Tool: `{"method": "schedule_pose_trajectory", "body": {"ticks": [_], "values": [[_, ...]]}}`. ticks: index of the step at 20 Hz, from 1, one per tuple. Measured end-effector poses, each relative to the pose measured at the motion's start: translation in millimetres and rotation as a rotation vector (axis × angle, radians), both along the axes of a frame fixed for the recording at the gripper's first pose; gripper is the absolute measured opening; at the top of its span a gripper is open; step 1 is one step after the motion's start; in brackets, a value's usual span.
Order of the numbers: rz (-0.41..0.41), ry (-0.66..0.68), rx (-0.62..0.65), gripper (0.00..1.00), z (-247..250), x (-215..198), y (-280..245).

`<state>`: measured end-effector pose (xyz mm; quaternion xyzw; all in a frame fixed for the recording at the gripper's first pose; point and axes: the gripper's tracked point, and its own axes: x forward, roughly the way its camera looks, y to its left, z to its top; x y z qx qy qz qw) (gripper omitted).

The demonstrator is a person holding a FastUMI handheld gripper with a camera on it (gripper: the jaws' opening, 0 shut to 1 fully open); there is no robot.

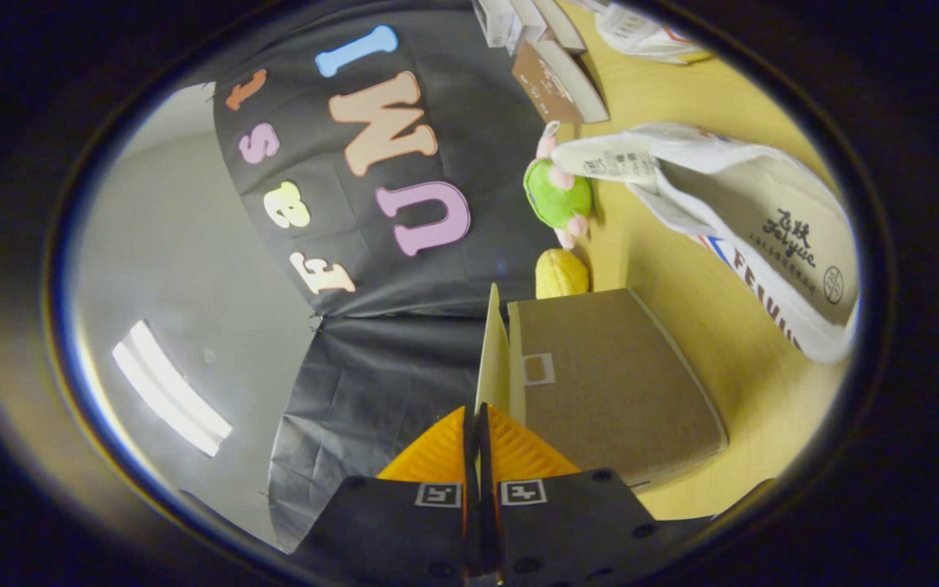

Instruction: Open the storage box then place both shoes into the box .Put the left shoe in first, then the right shoe, with the right side of both shoes facing outward in a uniform manner.

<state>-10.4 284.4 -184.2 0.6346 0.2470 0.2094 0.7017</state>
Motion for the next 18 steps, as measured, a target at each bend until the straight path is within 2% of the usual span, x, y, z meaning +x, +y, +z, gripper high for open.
{"method": "schedule_pose_trajectory", "body": {"ticks": [6, 10, 14, 18], "values": [[0.019, -0.057, -0.054, 0.05, 29, 3, 12], [0.048, -0.144, -0.119, 0.06, 61, -3, 35], [0.11, -0.249, -0.216, 0.08, 87, -13, 75], [0.213, -0.304, -0.299, 0.08, 94, -27, 124]]}}
